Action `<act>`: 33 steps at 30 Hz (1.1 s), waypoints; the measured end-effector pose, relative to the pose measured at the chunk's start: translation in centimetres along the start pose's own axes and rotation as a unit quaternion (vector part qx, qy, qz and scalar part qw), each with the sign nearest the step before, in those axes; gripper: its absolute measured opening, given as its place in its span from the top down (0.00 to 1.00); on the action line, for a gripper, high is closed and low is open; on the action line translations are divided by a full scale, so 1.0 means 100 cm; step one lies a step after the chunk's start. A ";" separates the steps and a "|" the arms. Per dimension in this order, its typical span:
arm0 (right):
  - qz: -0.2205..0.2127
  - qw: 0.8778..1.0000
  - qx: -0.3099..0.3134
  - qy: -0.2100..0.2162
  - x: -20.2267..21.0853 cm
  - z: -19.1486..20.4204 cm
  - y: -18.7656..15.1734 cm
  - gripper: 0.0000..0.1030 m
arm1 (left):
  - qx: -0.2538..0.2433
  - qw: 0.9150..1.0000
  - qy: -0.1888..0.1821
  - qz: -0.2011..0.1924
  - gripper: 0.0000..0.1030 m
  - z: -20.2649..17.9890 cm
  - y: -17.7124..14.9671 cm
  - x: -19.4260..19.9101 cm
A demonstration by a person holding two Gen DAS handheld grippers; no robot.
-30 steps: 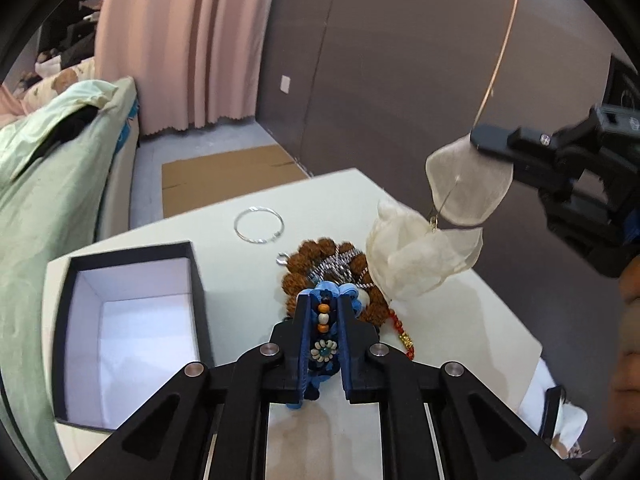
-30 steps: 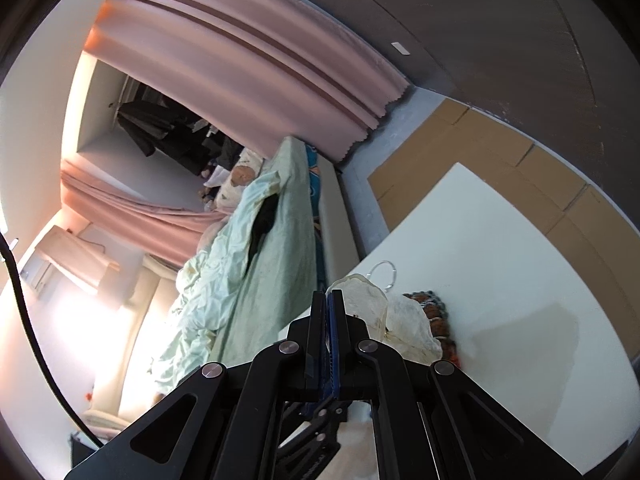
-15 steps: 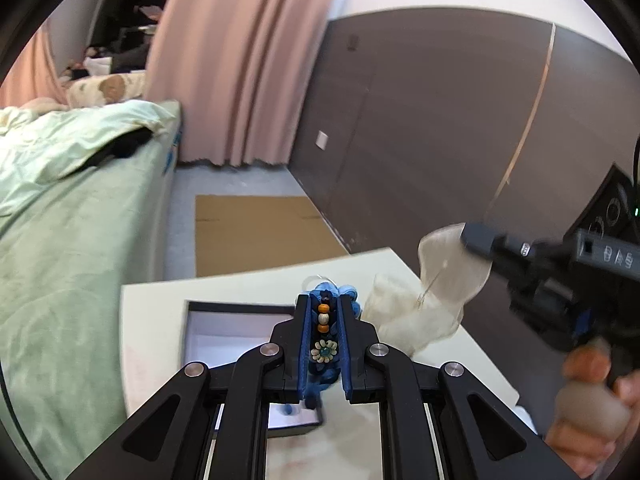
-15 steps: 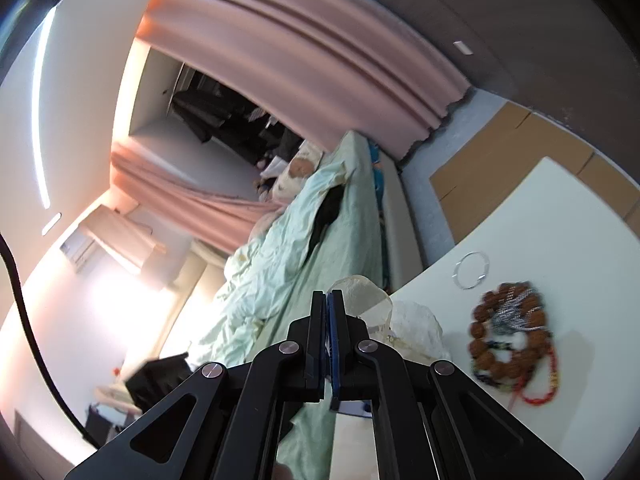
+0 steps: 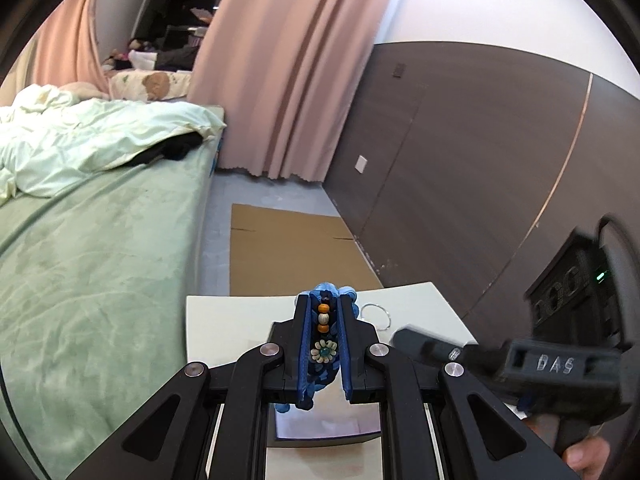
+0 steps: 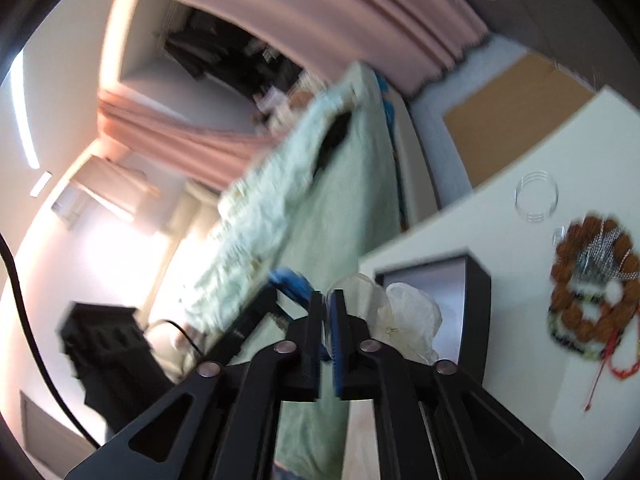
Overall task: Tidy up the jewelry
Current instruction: 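Carry the blue bracelet into the black box and open the left tool, then move the left tool over the brown bead bracelet and close on it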
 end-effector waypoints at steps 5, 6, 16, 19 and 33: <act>-0.012 1.000 -0.022 -0.012 0.011 -0.013 0.000 0.29 | 0.006 1.000 -0.005 0.005 0.87 0.001 -0.001 -0.003; -0.018 1.000 -0.020 -0.015 0.018 -0.014 0.001 0.29 | 0.004 1.000 -0.008 0.007 0.87 -0.002 -0.002 -0.004; -0.079 0.996 -0.009 -0.044 0.068 -0.019 0.012 0.29 | -0.004 0.998 -0.008 0.065 0.82 -0.017 -0.019 -0.034; -0.090 0.995 -0.016 -0.044 0.081 -0.024 0.018 0.29 | 0.018 0.995 -0.024 0.100 0.53 -0.014 -0.027 -0.045; -0.175 0.972 -0.012 -0.156 0.163 -0.049 0.013 0.29 | -0.008 0.998 -0.026 0.059 0.21 -0.045 -0.041 -0.022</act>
Point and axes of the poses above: each gripper's, at about its wrist camera, not at the fingertips, and x roughly against the way its jaws point, z to its left, y to its top, the point moved 4 cm from there along -x, roughly the way its jaws point, and after that the axes turned 2 degrees about y, right-handed, at the moved point
